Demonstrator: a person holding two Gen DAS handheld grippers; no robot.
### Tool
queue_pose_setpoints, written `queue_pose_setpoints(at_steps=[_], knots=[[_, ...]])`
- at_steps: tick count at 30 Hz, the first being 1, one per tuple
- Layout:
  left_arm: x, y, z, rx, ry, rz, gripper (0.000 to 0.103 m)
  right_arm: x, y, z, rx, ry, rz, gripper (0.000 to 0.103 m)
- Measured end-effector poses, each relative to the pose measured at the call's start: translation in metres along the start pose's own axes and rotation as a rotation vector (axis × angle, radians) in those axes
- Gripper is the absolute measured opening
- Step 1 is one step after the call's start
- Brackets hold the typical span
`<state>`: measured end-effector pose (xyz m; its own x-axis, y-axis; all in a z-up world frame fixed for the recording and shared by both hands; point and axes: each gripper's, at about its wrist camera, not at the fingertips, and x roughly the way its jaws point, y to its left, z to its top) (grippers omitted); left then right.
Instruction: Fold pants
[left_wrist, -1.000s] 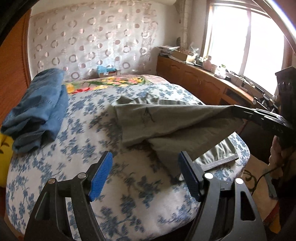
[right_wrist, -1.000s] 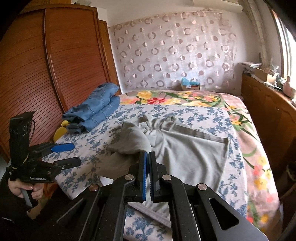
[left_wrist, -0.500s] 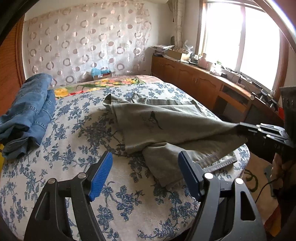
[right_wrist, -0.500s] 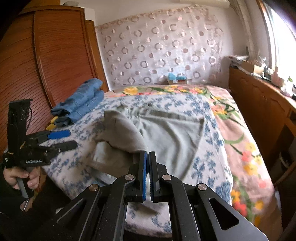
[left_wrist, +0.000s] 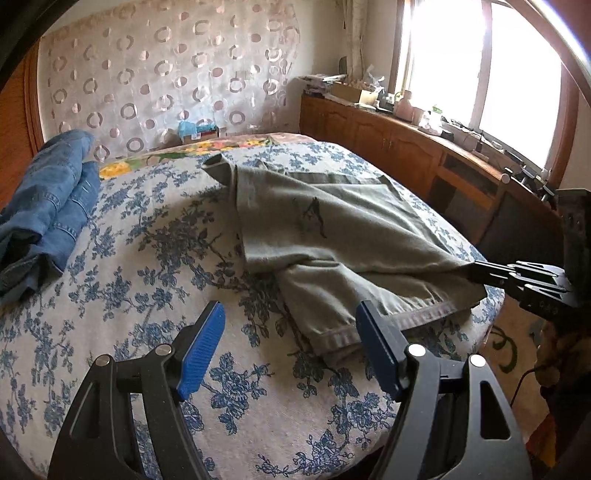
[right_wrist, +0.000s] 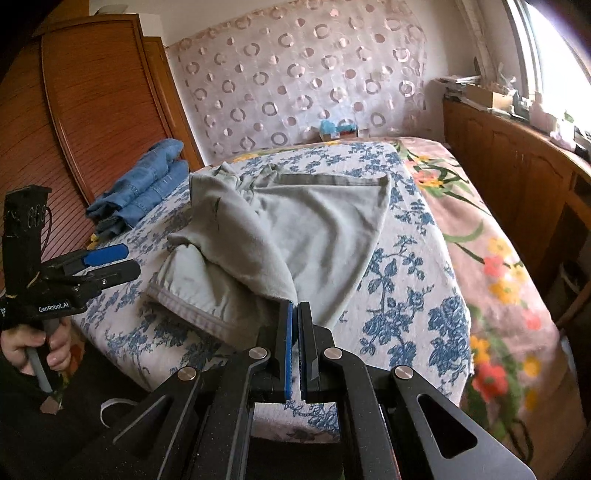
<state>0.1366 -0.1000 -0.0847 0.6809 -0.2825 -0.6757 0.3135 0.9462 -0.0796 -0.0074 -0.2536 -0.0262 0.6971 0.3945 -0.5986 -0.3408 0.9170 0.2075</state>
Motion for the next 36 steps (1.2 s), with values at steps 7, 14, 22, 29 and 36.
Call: queue_pose_setpoints(at_steps=[7,14,22,29,36], knots=[[0.009,-0.001,-0.005,0.012,0.051,0.032,0.074,-0.008,0.003,-0.002,-0.016,-0.001,-0.039,0.004],[0.006,0.001,-0.005,0.014,0.046,0.035,0.074,-0.023,0.008,0.002,-0.03,-0.045,-0.036,0.027],[-0.015,0.019,0.001,0.005,-0.003,0.017,0.074,-0.004,0.028,0.025,-0.074,-0.061,0.036,0.032],[-0.018,0.042,0.005,-0.026,-0.015,0.041,0.074,0.032,0.05,0.044,-0.12,-0.026,0.086,0.032],[-0.019,0.058,0.012,-0.017,-0.017,0.062,0.074,0.065,0.068,0.063,-0.172,0.022,0.113,0.032]])
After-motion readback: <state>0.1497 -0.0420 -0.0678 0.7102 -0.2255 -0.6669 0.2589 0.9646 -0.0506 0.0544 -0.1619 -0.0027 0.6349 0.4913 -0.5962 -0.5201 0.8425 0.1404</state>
